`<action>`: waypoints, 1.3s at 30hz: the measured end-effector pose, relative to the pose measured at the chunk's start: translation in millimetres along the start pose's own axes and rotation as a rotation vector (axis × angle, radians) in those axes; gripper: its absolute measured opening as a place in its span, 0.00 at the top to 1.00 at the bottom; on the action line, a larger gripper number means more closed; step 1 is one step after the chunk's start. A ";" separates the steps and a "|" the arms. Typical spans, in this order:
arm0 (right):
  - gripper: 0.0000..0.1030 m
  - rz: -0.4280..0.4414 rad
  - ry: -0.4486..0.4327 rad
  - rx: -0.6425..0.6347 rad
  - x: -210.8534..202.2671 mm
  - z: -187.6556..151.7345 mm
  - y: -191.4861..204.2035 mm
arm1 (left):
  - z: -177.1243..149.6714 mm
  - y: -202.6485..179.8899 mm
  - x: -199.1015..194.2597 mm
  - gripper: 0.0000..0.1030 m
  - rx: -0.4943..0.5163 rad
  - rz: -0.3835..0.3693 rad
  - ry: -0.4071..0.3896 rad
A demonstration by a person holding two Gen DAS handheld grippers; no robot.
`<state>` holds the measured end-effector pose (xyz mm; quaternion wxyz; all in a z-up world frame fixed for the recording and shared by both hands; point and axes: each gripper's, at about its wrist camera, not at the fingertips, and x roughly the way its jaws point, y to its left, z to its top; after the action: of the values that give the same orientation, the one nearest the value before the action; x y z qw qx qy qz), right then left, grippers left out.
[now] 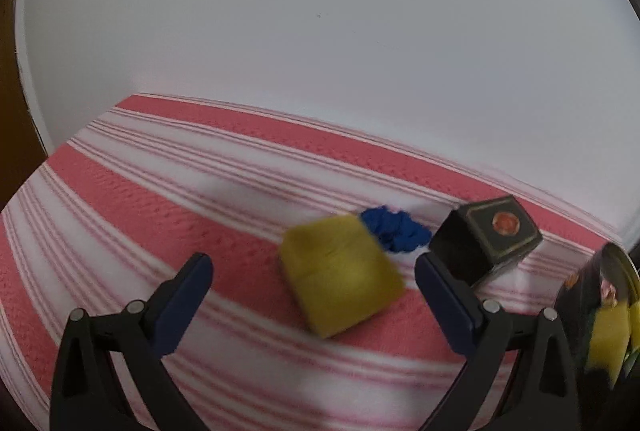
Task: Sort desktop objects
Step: 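Grasp a yellow sponge with the right tool while the left tool grasps another yellow sponge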
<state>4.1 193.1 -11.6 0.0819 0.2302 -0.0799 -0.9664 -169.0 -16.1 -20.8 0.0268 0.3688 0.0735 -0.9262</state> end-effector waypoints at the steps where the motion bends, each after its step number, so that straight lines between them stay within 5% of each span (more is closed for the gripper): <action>1: 0.48 0.000 0.004 0.008 0.2 -0.3 -2.1 | 1.8 -3.0 4.7 0.01 0.009 0.022 0.012; 4: 0.48 -0.006 0.007 0.036 3.9 1.8 -3.2 | 0.5 -5.4 21.3 0.04 0.019 0.101 0.031; 13: 0.48 0.016 0.026 0.053 5.6 2.4 -1.0 | 2.6 5.6 42.5 0.06 -0.023 0.002 0.133; 18: 0.48 0.012 0.025 0.048 7.8 2.5 -4.1 | 4.0 7.9 37.8 0.38 -0.020 -0.090 0.112; 23: 0.48 0.000 -0.001 0.019 3.4 1.9 2.2 | 5.8 22.1 38.2 0.56 -0.083 -0.192 0.089; 27: 0.48 -0.025 -0.044 0.002 -8.8 2.9 5.8 | 5.5 42.5 6.1 0.57 -0.131 -0.272 -0.084; 32: 0.48 -0.049 -0.102 -0.025 -20.2 3.4 8.1 | -2.4 24.3 -34.2 0.57 -0.004 -0.220 -0.284; 39: 0.48 -0.070 -0.114 -0.041 -37.7 5.3 0.2 | -11.7 12.0 -53.4 0.57 0.083 -0.166 -0.353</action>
<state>34.9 200.9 9.4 0.0478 0.1757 -0.0566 -0.9816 -121.0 -26.4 6.0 -0.0525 0.1941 0.0595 -0.9778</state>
